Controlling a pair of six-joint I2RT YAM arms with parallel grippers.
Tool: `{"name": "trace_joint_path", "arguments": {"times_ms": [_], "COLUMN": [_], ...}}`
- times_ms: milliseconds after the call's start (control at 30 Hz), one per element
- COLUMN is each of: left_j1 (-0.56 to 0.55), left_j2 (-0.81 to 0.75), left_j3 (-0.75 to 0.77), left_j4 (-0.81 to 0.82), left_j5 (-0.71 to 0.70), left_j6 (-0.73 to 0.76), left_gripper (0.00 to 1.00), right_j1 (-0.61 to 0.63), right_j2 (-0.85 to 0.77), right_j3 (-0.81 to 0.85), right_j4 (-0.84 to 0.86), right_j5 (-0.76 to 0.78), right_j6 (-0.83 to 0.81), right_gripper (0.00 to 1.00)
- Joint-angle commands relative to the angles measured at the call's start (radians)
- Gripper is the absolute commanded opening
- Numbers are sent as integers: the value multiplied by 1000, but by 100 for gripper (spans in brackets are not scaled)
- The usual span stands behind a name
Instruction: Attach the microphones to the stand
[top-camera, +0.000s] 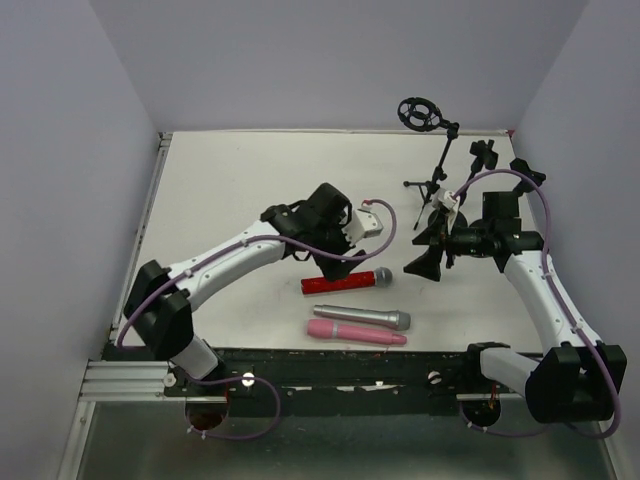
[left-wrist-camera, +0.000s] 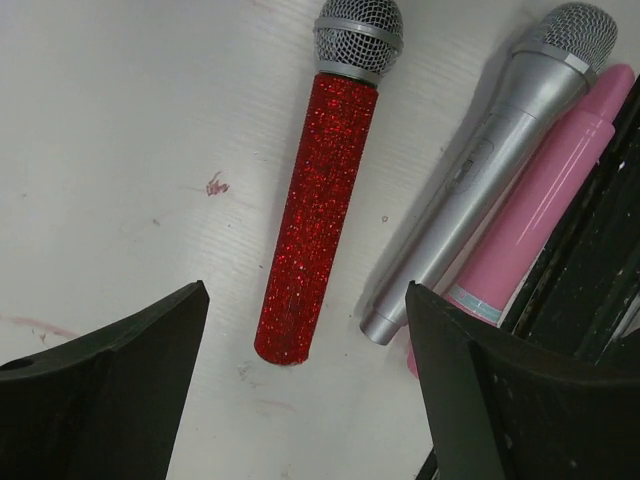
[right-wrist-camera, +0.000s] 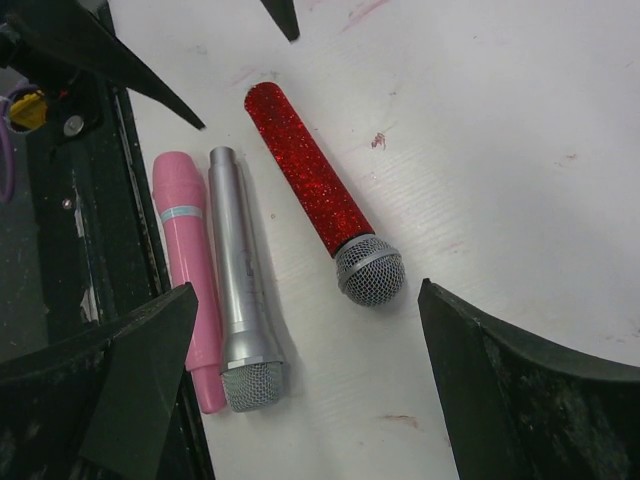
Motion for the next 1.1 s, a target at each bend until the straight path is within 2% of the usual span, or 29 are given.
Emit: {"name": "trace_joint_path", "arguments": {"times_ms": [0,167,333,467,500,600,733,933,1000,1067], "left_j1": [-66,-127,-143,-152,-155,-160,-163,-180,-180,-180], "left_j2": [152,233,318,352,359,390,427,451,456,465], "left_j3": [110,98,110,92,87,83,90,76,72,70], "left_j4": [-78,22,76,119,126,142,143,145,154,154], "left_j5": [6,-24,-80,-107,-116,-156,-187,-222,-228,-230], "left_j6": [144,152,108,72,66,52,37,26,20,16], "left_gripper": [86,83,75,74,69,69,59,58,52,52], "right_j1": [6,4,6,6,6,4,6,6,3,4], "right_j2": [-23,-25,-20,-19,-17,-16,-17,-16,-14,-16], "right_j3": [6,12,31,34,34,34,32,34,32,34], "right_j4": [-15,-18,-47,-52,-52,-50,-49,-45,-45,-44], "right_j5": [-11,12,20,33,35,32,33,37,35,37], "right_j6": [-27,-21,-36,-39,-39,-37,-37,-33,-34,-34], "right_gripper": [100,100,100,100,100,100,100,100,100,100]}}
